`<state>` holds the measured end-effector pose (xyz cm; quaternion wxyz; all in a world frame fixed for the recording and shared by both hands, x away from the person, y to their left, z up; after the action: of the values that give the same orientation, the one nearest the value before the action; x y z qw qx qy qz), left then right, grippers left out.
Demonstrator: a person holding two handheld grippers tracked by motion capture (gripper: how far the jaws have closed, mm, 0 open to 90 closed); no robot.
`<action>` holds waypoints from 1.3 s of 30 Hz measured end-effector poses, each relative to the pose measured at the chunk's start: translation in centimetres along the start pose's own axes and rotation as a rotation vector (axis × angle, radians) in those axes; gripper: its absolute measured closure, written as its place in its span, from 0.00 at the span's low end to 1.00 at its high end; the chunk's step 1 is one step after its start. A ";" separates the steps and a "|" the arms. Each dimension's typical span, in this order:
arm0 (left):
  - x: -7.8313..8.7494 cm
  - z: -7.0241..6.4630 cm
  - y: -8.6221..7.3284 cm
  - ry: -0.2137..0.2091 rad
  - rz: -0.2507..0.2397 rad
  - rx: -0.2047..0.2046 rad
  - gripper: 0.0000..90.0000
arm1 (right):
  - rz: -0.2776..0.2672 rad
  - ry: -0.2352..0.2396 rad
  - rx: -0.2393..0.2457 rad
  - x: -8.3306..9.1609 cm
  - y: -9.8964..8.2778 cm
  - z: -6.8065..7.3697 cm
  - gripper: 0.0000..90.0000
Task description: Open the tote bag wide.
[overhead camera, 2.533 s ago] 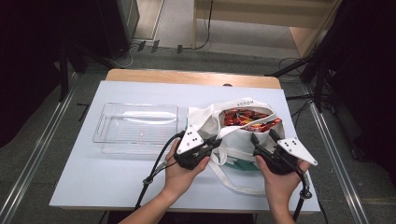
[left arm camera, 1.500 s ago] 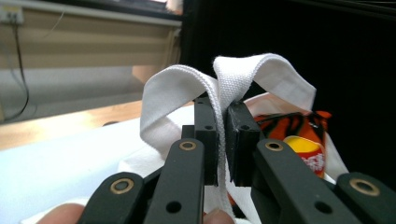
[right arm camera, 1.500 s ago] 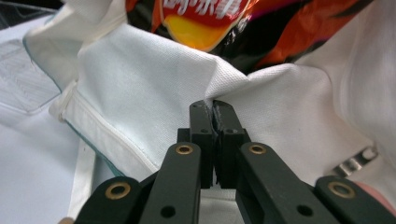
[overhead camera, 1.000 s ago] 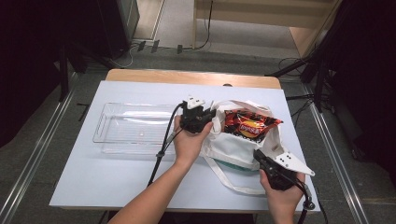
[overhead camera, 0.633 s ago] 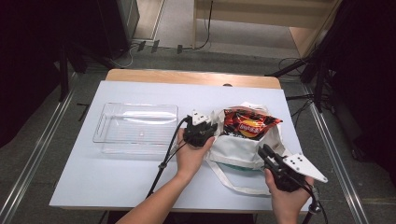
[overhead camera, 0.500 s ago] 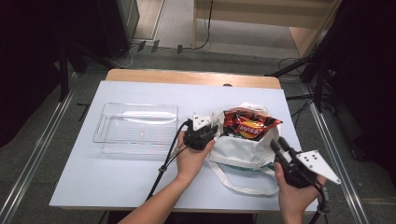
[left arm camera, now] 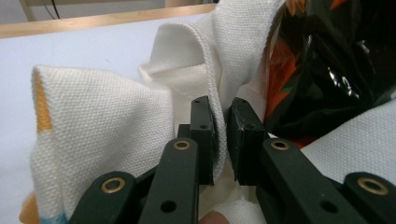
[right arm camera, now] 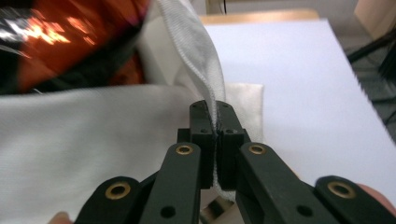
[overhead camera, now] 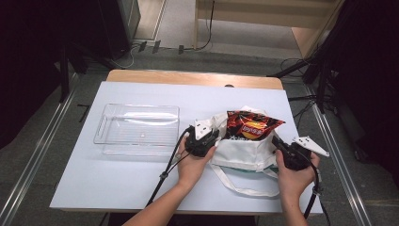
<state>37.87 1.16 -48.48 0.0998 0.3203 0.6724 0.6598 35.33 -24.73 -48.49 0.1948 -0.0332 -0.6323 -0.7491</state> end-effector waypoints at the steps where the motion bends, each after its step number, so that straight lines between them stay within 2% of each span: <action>1: 0.0 -0.1 -0.1 0.005 -0.001 -0.009 0.92 | 0.023 0.008 -0.005 -0.2 -0.4 -0.2 1.00; 4: 0.0 -0.3 -0.3 0.027 0.007 -0.041 0.92 | 0.097 0.025 -0.035 -0.7 -1.5 -0.5 1.00; 7: -0.1 -0.2 -0.4 0.028 0.024 -0.019 0.92 | 0.146 0.010 -0.033 -1.1 -2.2 -0.6 1.00; 8: -0.2 -0.1 -0.4 0.026 0.025 -0.012 0.92 | 0.149 0.003 -0.019 -1.3 -2.3 -0.6 1.00; 10: -0.3 -0.1 -0.6 0.029 0.027 -0.025 0.92 | 0.165 -0.014 0.015 -1.4 -2.5 -0.5 1.00; 12: -0.4 0.0 -0.8 0.035 0.021 -0.022 0.92 | 0.165 -0.011 0.010 -1.4 -2.5 -0.4 0.99; 13: -0.4 -0.1 -0.9 0.037 0.011 -0.020 0.92 | 0.151 0.004 -0.002 -1.3 -2.4 -0.4 0.97; 15: -0.2 -0.1 -1.1 0.037 -0.002 -0.031 0.92 | 0.110 0.064 -0.057 -1.0 -2.1 -0.7 0.83; 16: -0.2 -0.1 -1.1 0.034 -0.007 -0.031 0.92 | 0.097 0.093 -0.098 -0.7 -2.1 -0.9 0.76; 19: 0.0 -0.1 -1.2 0.022 -0.021 -0.016 0.91 | 0.079 0.137 -0.131 -0.2 -2.0 -1.0 0.72; 20: 0.0 -0.1 -1.2 0.025 -0.022 -0.022 0.91 | 0.056 0.141 -0.089 0.0 -1.9 -1.0 0.71; 23: 0.1 -0.3 -1.2 0.042 -0.031 -0.048 0.91 | 0.033 0.142 -0.014 0.0 -2.1 -0.6 0.67; 27: 0.2 -0.2 -1.2 0.032 -0.033 -0.036 0.91 | 0.011 0.122 -0.042 0.5 -1.4 -0.9 0.66; 29: 0.3 -0.2 -1.3 0.029 -0.032 -0.039 0.91 | -0.040 0.083 0.000 1.6 -0.1 -0.7 0.66; 30: 0.3 -0.2 -1.3 0.028 -0.031 -0.038 0.91 | -0.084 0.056 0.025 2.3 0.7 -0.4 0.59; 31: 0.4 -0.1 -1.3 0.028 -0.030 -0.036 0.91 | -0.109 0.047 0.037 2.7 1.2 -0.2 0.57; 33: 0.4 -0.2 -1.3 0.028 -0.029 -0.037 0.91 | -0.153 0.081 0.040 3.6 2.4 0.8 0.56; 35: 0.4 -0.2 -1.3 0.029 -0.028 -0.040 0.91 | -0.172 0.119 0.024 4.1 3.1 1.8 0.53; 37: 0.4 -0.2 -1.3 0.028 -0.031 -0.042 0.91 | -0.166 0.164 -0.001 4.3 3.5 2.5 0.60; 39: 0.4 -0.2 -1.3 0.029 -0.031 -0.043 0.91 | -0.172 0.176 0.025 4.4 3.6 3.4 0.64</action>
<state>37.06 1.37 -49.58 0.1071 0.2982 0.6644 0.6768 31.82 -22.96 -43.17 0.1849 0.0898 -0.6227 -0.7550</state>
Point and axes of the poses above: each handheld gripper's, and its own axes: x roughly backward along the jaws, y roughly out of its top, z roughly to its left, the point moved 6 cm from there along -x, roughly forward along the jaws, and after that the axes turned 10 degrees about -z, right-handed, at the moved point
